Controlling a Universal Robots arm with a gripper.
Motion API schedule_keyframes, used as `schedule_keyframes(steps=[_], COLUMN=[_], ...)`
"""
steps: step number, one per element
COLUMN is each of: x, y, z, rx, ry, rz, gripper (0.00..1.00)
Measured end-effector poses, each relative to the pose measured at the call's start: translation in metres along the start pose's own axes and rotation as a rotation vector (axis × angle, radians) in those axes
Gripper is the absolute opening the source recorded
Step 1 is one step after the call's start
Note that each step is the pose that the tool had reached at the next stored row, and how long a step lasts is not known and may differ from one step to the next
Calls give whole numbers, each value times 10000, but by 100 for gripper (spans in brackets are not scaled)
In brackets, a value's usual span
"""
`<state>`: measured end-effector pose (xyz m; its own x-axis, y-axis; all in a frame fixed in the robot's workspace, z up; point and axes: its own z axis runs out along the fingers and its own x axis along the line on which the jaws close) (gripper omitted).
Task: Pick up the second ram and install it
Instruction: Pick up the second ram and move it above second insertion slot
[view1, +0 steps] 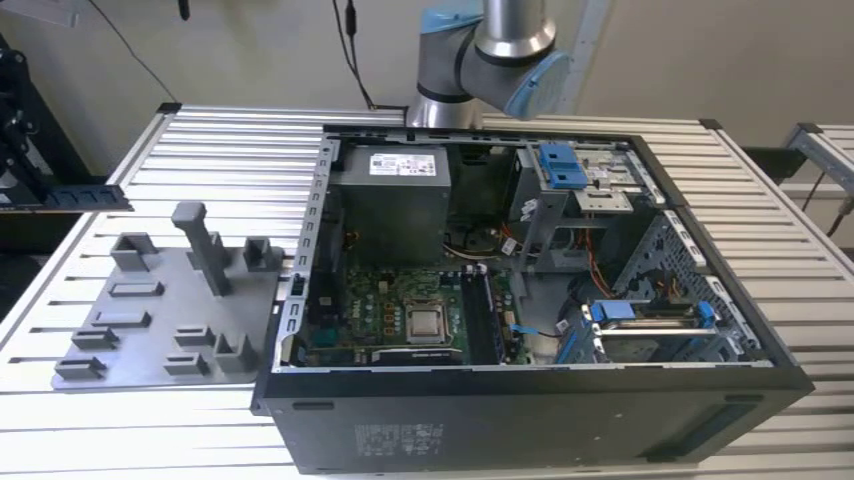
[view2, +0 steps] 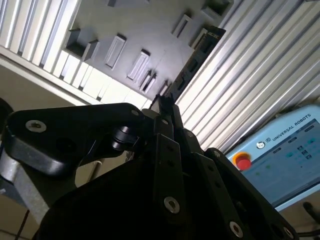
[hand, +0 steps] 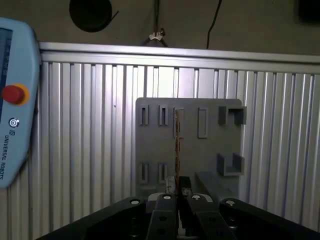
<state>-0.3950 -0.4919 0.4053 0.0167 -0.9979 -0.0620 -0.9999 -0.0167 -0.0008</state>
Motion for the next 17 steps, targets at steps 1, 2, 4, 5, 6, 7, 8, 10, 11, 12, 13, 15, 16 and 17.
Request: schedule_keyframes(steps=[1,2,4,5,6,7,8,10,11,12,13,15,16,17], x=[-1,-2,-3,-4,-5,-5,-5,-5,-5,-5,-5,-5,-5,-5], y=[0,0,0,0,0,0,0,0,0,0,0,0,0,0], z=[-13,-25,-51,-63,-71,-74,-74,-75,-75,-75,-76,-76,-76,-76], rx=[0,0,0,0,0,0,1,0,1,0,0,0,0,0], ry=[0,0,0,0,0,0,-1,-1,-1,-1,0,-1,-1,-1], rz=[1,0,0,0,1,0,0,0,0,0,0,0,0,0], gripper=[14,14,14,14,14,14,14,14,14,14,14,14,14,14])
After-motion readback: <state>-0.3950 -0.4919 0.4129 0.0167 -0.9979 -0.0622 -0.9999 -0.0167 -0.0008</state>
